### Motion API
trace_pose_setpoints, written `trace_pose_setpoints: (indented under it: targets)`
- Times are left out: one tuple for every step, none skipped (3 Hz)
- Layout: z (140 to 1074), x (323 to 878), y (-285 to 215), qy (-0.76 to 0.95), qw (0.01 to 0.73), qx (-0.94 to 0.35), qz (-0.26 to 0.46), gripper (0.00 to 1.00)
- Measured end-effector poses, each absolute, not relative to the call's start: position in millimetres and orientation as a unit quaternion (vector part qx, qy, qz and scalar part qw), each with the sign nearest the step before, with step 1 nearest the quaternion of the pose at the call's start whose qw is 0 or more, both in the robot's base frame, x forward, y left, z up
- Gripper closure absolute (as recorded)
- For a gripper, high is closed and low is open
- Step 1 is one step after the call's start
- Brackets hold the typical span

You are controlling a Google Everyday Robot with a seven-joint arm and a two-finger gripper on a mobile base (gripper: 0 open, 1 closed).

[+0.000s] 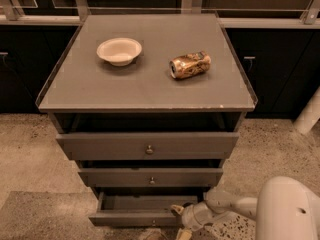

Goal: Open bottom drawer

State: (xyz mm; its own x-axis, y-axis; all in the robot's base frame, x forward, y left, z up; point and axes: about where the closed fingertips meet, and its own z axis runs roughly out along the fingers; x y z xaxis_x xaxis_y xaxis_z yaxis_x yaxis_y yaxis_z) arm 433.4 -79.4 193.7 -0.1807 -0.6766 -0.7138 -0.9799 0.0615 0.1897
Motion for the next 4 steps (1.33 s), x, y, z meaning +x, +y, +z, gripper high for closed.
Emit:
trace_pose_setpoints:
  targets:
    - [196.2, 426.1, -73.5, 0.675, 0.226, -0.612, 0.344, 0.00]
    - [199.3, 401.8, -61.4, 0.641, 0.217, -0.635, 0.372, 0.00]
    - [200.5, 378.8, -56.6, 0.622, 0.206, -0.640, 0.402, 0.00]
    - [201.1, 342.1, -51.6, 0.599, 0.192, -0.633, 0.451, 0.00]
